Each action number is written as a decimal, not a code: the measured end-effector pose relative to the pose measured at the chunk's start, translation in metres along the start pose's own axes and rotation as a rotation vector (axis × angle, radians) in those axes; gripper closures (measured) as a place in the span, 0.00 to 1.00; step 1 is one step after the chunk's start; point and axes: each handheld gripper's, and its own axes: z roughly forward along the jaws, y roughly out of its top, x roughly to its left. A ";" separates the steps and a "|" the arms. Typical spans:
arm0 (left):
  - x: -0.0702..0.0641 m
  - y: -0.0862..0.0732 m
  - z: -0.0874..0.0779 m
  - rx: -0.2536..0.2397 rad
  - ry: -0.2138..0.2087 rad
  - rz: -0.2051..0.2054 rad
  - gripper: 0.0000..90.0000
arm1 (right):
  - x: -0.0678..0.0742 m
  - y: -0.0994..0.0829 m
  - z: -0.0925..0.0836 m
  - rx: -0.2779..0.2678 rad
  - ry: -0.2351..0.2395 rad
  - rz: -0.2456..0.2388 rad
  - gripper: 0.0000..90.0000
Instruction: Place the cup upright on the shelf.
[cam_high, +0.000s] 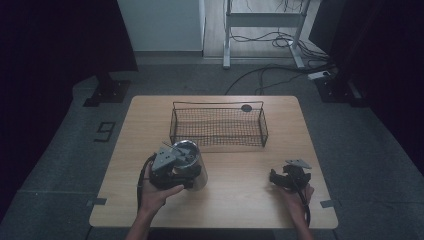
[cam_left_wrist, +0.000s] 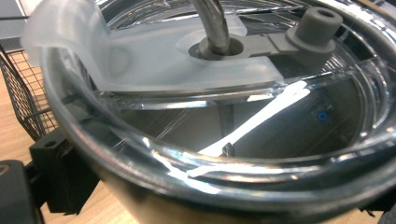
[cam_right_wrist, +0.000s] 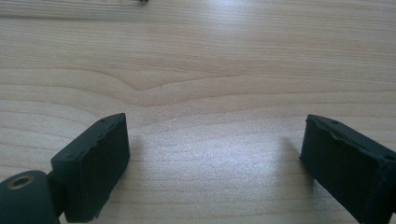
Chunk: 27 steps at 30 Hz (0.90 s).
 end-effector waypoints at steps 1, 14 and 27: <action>0.000 0.002 0.000 0.000 0.000 0.000 0.05 | 0.000 0.000 0.000 0.000 0.000 0.001 0.09; 0.010 0.017 -0.003 -0.007 0.007 -0.012 0.05 | 0.000 0.000 0.000 -0.001 0.003 0.002 0.10; 0.015 0.027 0.001 0.001 0.022 -0.007 0.05 | 0.000 0.000 0.000 0.000 0.003 0.001 0.10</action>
